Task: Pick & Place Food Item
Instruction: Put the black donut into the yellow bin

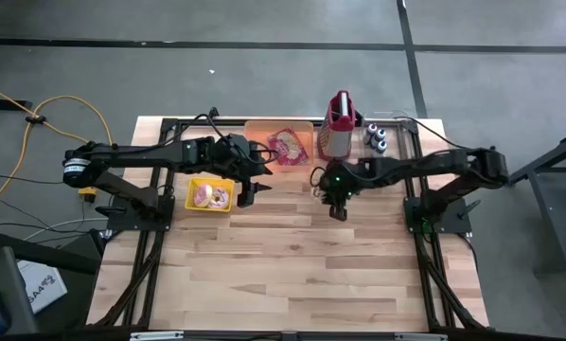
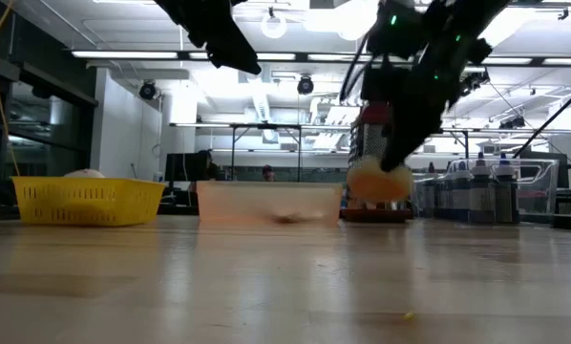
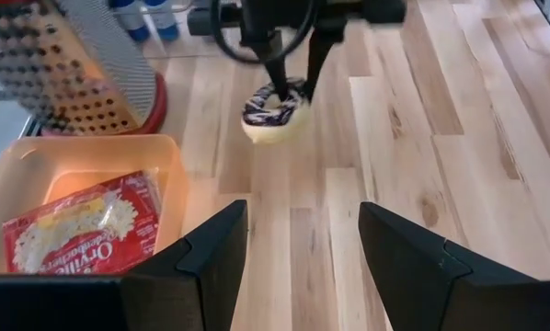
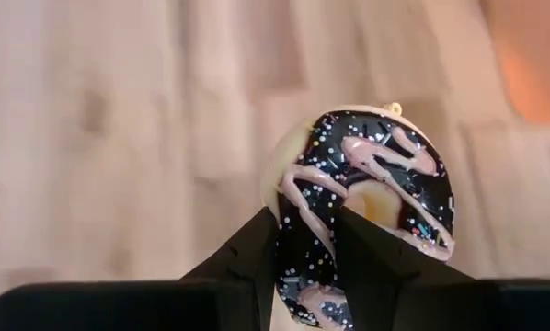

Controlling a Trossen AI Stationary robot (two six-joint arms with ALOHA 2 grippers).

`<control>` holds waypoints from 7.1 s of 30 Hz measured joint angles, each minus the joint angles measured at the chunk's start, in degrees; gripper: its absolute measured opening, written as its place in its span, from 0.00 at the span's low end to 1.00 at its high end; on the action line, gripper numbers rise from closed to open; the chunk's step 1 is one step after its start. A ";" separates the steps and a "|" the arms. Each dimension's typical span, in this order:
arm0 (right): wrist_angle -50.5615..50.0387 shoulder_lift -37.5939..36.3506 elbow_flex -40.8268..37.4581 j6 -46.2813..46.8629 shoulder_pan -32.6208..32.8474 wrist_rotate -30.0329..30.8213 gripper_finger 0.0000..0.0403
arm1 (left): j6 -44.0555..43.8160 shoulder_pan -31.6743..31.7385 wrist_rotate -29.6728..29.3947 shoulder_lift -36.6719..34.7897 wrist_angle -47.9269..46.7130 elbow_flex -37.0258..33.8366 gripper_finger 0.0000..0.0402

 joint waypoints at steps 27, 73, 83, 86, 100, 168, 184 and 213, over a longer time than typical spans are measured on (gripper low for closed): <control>36.39 -11.12 0.02 18.54 17.95 -18.47 0.23 | 7.86 -18.80 0.12 0.00 14.50 0.00 0.50; 57.86 -3.29 0.02 14.41 12.11 -25.05 0.23 | 7.99 -15.39 9.51 1.95 23.43 0.02 0.50; 57.51 -3.29 0.02 14.48 12.11 -25.01 0.23 | 7.60 -15.33 10.05 2.03 23.10 0.00 0.49; 57.51 -3.29 0.02 14.50 12.11 -25.01 0.23 | 6.71 -15.33 10.05 2.05 22.91 0.00 0.46; 57.36 -3.32 0.02 14.63 12.13 -25.18 0.23 | 6.34 -15.33 9.99 2.03 22.95 0.00 0.27; 22.20 -3.38 0.02 14.85 1.30 -23.72 0.47 | -45.66 -27.44 -46.77 -3.58 -41.56 -1.24 0.26; 22.20 -3.38 0.04 14.89 4.70 -23.46 0.47 | -43.16 -27.42 -49.52 1.56 -44.40 -8.67 0.26; 22.22 -3.38 0.04 16.09 5.91 -23.28 0.47 | -43.33 -27.06 -47.22 1.57 -33.14 -18.75 0.26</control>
